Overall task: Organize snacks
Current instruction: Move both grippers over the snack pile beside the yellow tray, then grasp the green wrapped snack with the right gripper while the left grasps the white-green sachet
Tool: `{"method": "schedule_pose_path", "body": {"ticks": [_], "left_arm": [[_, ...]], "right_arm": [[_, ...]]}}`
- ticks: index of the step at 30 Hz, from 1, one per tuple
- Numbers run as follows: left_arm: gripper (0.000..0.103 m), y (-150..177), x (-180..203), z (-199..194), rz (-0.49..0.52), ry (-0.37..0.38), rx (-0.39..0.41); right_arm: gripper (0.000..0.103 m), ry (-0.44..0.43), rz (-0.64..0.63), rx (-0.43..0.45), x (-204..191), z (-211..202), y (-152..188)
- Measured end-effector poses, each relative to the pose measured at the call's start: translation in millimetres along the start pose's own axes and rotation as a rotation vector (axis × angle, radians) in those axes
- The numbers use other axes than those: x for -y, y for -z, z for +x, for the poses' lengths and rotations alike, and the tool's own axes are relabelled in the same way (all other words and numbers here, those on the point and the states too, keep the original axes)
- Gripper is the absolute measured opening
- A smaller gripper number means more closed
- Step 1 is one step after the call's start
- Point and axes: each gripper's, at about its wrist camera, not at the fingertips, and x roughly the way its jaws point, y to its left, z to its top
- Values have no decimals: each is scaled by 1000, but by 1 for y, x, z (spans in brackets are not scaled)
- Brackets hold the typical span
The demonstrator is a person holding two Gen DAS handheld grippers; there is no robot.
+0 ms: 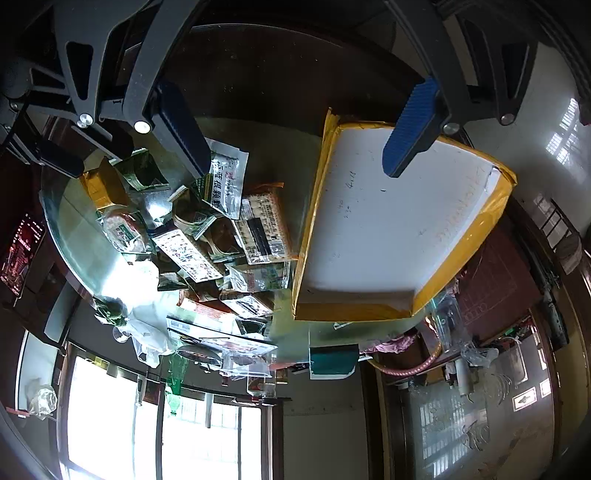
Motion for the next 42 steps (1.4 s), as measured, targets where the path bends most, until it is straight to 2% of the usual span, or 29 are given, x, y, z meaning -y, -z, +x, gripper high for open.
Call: {"method": "schedule_pose_path", "body": {"ticks": [6,16,19,20,25,31,42], "left_arm": [[94,3,-2,0,3,32,-13],[94,7,8,10,42,23,-33],[94,9,9,16,48,20,-40],[94,9,9,17,52,21,-43],[94,6,13,23,58,33,-58],[94,0,13,27,70,36,-67],[94,-4,13,29,75,38,-81]], "right_arm": [[82,-10,22,-2,6,1,1],[80,-24,47,1,16,7,1],[74,-25,55,-14,18,13,-1],[70,-29,56,-21,18,15,0],[62,-35,28,-53,13,25,0],[58,-49,40,-56,16,34,-8],[58,-49,32,-52,12,36,-14]]}}
